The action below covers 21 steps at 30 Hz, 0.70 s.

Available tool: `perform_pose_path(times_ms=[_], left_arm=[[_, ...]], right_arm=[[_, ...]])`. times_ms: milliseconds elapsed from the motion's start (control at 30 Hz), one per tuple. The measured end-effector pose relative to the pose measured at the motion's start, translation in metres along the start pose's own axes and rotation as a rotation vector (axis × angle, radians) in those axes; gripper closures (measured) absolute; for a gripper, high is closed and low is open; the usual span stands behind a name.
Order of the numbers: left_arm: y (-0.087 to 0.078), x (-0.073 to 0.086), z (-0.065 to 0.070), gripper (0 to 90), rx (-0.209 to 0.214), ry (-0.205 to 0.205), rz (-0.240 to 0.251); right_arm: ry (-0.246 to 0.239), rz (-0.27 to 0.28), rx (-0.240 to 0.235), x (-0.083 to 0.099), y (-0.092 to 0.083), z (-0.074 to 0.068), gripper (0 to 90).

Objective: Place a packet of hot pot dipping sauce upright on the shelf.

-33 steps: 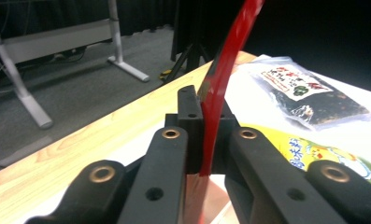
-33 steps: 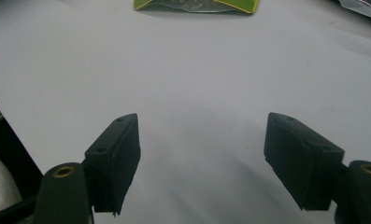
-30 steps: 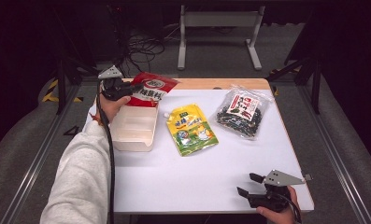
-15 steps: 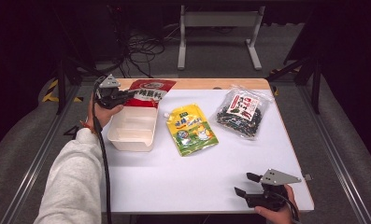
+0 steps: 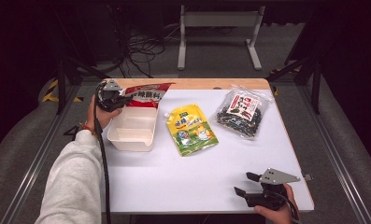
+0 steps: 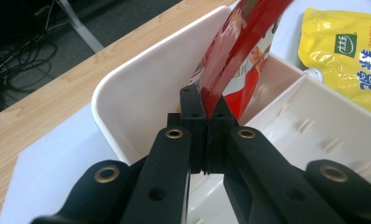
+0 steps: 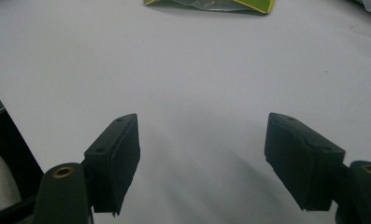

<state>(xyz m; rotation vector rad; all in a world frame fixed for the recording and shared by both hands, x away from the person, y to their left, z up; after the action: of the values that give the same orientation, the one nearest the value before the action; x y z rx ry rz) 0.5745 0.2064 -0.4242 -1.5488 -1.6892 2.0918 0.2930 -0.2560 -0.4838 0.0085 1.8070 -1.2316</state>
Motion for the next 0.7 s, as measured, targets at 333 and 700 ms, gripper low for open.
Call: perform_pose_path(times_ms=[333, 700], left_arm=[[-0.010, 0.005, -0.002, 79.1, 0.034, -0.074, 0.079], [-0.041, 0.002, 0.016, 74.0, 0.021, -0.039, 0.158]], right_arm=[[0.003, 0.001, 0.010, 0.000, -0.002, 0.003, 26.8], [0.002, 0.011, 0.016, -0.005, -0.002, 0.007, 27.8]])
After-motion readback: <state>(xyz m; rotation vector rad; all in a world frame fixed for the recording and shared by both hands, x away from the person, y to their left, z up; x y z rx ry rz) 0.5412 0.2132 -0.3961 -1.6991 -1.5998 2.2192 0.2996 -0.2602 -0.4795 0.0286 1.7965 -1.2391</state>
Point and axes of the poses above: each handheld gripper's, and its own axes: y roughly forward along the jaws, x roughly out of its underside, z roughly to its right, the point moved 5 cm from there along y, roughly forward along the jaws, and after that the axes turned 11 degrees about -z, right-handed, at the moved point
